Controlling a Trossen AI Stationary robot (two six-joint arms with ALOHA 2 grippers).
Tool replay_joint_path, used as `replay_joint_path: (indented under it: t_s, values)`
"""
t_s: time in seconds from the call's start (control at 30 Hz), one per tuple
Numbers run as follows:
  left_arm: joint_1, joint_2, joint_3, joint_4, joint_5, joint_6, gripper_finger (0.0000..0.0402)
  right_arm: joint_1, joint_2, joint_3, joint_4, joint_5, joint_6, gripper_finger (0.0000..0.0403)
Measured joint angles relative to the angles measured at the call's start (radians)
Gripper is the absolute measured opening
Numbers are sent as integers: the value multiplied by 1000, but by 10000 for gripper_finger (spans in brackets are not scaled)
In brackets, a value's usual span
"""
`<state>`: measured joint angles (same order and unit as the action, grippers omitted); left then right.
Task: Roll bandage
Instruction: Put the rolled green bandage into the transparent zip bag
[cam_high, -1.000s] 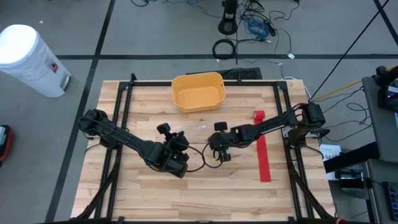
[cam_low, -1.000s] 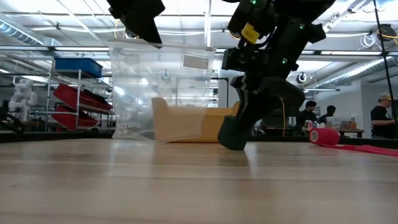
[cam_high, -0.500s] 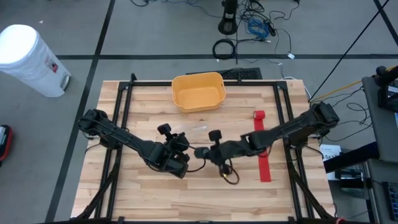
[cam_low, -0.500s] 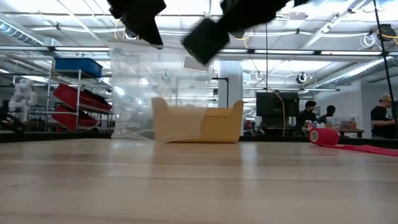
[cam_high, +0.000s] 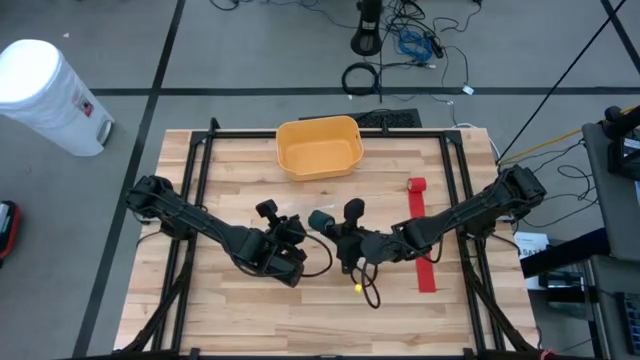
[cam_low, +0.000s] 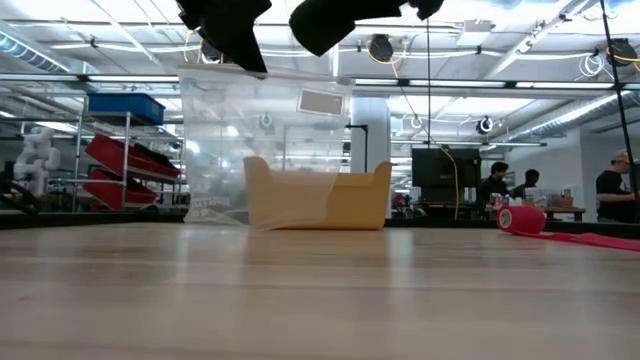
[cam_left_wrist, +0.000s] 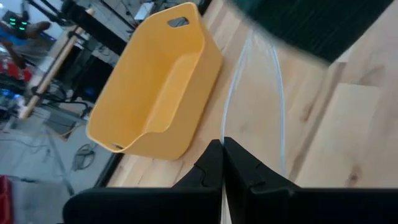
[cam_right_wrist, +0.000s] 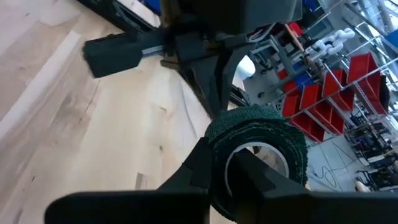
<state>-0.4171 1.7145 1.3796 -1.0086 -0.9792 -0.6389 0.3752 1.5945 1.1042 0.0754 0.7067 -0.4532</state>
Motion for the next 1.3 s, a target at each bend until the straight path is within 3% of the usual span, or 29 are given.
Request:
replay_joint_path:
  t_s: [0.7,1.3]
  values:
    - [0,0,0,73,82,50,2,-34,90,0,51,-5,-52,22]
    - [-4,0,33,81,28,53,2,-33,90,0,-52,-32,-49,22]
